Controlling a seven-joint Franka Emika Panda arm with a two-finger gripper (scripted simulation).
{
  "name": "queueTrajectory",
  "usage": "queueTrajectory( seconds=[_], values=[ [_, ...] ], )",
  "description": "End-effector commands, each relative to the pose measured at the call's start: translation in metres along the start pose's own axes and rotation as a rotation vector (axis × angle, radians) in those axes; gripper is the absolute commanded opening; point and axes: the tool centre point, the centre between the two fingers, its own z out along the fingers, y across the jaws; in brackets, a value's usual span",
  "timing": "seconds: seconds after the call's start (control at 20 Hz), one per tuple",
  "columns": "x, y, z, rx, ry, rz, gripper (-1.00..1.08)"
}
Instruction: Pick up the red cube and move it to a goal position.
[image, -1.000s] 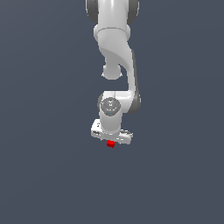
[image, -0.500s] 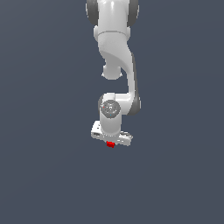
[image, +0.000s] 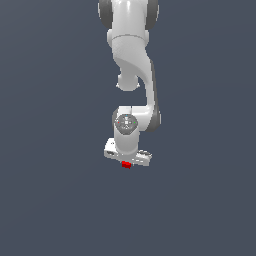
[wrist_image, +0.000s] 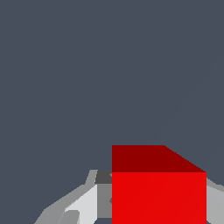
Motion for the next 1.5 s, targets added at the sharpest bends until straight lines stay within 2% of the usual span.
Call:
queueTrajectory(
  seconds=[0.0, 0.55, 1.45],
  values=[
    [-0.001, -0.001, -0.004, 0.0, 0.001, 0.0, -1.0],
    [-0.028, -0.005, -0.049, 0.0, 0.001, 0.0, -1.0],
    [-0.109, -0.02, -0.19, 0.0, 0.001, 0.0, -1.0]
  ],
)
